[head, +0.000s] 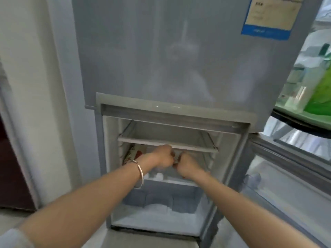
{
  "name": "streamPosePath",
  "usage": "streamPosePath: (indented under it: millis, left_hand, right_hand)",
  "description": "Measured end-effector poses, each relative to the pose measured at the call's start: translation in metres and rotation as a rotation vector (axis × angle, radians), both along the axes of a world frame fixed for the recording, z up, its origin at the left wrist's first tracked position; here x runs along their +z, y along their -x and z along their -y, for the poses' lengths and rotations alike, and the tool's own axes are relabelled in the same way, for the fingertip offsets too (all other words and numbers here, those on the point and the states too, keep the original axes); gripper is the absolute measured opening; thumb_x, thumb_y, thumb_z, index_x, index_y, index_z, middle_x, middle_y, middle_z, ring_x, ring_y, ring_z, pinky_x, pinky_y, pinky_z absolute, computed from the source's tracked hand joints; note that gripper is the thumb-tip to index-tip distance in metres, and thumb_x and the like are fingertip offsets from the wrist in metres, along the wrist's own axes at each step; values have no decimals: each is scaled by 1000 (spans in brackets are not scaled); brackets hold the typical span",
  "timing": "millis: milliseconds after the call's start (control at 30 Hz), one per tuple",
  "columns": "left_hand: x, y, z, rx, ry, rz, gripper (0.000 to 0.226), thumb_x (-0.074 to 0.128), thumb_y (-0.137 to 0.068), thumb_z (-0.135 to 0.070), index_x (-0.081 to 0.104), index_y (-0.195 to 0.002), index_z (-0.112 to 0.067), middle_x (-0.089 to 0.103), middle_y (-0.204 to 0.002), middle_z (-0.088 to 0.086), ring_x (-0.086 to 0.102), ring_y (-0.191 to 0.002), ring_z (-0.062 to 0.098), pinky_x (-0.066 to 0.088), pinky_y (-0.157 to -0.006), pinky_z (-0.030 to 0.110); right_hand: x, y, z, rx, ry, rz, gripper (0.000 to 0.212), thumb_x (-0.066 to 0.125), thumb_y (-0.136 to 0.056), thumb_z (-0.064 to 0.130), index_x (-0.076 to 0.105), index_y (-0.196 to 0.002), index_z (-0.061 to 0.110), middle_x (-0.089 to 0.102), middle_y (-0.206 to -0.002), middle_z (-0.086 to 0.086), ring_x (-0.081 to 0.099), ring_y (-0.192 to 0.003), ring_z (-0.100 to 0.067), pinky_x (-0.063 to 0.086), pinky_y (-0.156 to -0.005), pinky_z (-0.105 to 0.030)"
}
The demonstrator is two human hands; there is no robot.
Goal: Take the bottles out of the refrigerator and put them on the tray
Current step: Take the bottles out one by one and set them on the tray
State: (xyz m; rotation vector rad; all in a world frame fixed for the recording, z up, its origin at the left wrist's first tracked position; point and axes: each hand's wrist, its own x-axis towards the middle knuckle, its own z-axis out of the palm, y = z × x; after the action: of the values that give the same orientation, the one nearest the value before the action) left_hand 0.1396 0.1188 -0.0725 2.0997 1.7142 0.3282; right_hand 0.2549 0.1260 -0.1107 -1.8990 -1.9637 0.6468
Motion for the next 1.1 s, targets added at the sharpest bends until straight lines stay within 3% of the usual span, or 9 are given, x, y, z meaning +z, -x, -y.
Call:
streamPosePath:
  millis: [133, 200, 300, 433, 600, 767, 933, 1033, 1100]
  left_hand:
    - [-55, 25, -34, 9, 88, -32, 37, 47, -87, -7, 66, -118, -4, 65, -124, 16, 61, -114, 29, 51, -96, 39]
    - [-72, 31, -43, 12, 89, -57, 38, 45, -88, -8, 65, -120, -5, 62, -128, 15, 58, -118, 28, 48, -99, 38]
    - [-89, 35, -52, 23, 83, -61, 38, 45, -91, -8, 62, -124, -4, 61, -131, 15, 55, -122, 29, 45, -102, 37]
    - [-107, 44, -57, 73, 103, -22, 38, 47, -91, -8, 60, -126, -5, 59, -132, 12, 54, -124, 26, 44, -104, 34]
    - [-121, 65, -57, 118, 120, 48, 43, 51, -92, -7, 51, -135, -8, 49, -142, 11, 46, -131, 25, 38, -104, 29]
    - [-113, 65, -49, 183, 94, 101, 52, 55, -90, -9, 44, -140, -13, 47, -143, 9, 48, -129, 26, 40, -102, 27]
    - [-90, 26, -26, 143, -5, 102, 62, 63, -84, -18, 37, -139, -12, 56, -130, 12, 56, -117, 30, 46, -95, 32]
    - [-70, -2, -8, 82, 16, 237, 86, 75, -77, -28, 25, -145, -10, 57, -131, 11, 58, -116, 30, 48, -92, 34]
    - [-53, -18, 5, 83, -45, 329, 88, 81, -68, -32, 31, -138, -12, 62, -122, 9, 62, -107, 28, 52, -88, 37]
  right_hand:
    - [-64, 38, -37, -24, 110, -24, 11, 52, -93, 22, 53, -85, 15, 65, -122, -19, 62, -111, -33, 38, -71, -28]
    - [-85, 52, -49, -75, 146, -32, 15, 48, -95, 22, 53, -104, 11, 61, -127, -19, 60, -115, -34, 42, -76, -32]
    - [-111, 67, -61, -135, 185, -35, 52, 47, -97, 21, 32, -143, 3, 55, -136, -20, 56, -121, -35, 47, -93, -40]
    - [-129, 76, -67, -215, 228, -83, 70, 48, -98, 20, 8, -153, 2, 46, -145, -20, 50, -130, -35, 43, -101, -40]
    - [-132, 78, -54, -362, 38, -198, 50, 53, -94, 26, 34, -135, 6, 60, -125, -19, 61, -111, -36, 50, -84, -38]
    - [-100, 49, -32, -357, -348, -86, 37, 46, -95, 30, 54, -122, 7, 60, -113, -16, 64, -93, -36, 41, -65, -33]
    - [-54, 15, -9, -186, -509, -4, 32, 51, -93, 28, 55, -119, 9, 58, -113, -13, 63, -89, -36, 35, -62, -30]
    - [-22, 3, 10, -107, -592, 48, 31, 49, -94, 30, 57, -118, 13, 59, -112, -10, 63, -91, -36, 38, -65, -33]
    - [7, -6, 23, -90, -663, 55, 30, 49, -94, 30, 60, -117, 14, 62, -111, -10, 63, -94, -35, 40, -67, -34]
